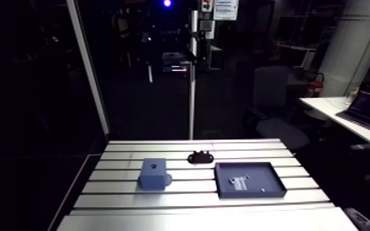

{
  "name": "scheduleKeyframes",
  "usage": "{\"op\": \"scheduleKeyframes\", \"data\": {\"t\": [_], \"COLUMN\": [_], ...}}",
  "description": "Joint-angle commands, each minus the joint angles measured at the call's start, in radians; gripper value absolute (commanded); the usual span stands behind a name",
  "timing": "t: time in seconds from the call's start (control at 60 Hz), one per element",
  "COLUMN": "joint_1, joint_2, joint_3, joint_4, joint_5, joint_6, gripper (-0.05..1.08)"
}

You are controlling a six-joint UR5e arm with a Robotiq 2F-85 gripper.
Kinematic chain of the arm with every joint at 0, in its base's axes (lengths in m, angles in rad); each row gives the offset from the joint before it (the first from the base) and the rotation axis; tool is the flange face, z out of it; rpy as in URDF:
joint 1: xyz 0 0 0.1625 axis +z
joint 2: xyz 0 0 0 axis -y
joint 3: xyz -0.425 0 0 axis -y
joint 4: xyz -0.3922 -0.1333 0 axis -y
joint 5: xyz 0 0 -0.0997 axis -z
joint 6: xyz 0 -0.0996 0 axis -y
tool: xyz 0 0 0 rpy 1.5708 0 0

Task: Pick up the M10 bolt and insert it into the hex recess until seated.

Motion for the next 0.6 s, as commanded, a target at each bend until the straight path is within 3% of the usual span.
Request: {"op": "scheduleKeyframes", "data": {"t": [0.017, 0.283, 0.6], "joint_1": [0.089, 0.089, 0.074], "joint_2": [0.028, 0.029, 0.033], "joint_3": [-0.029, -0.030, -0.027], "joint_4": [0.005, 0.005, -0.017], "joint_5": [0.002, 0.002, -0.011], "joint_6": [-0.035, -0.037, -0.040], "gripper": [0.01, 0.01, 0.01]}}
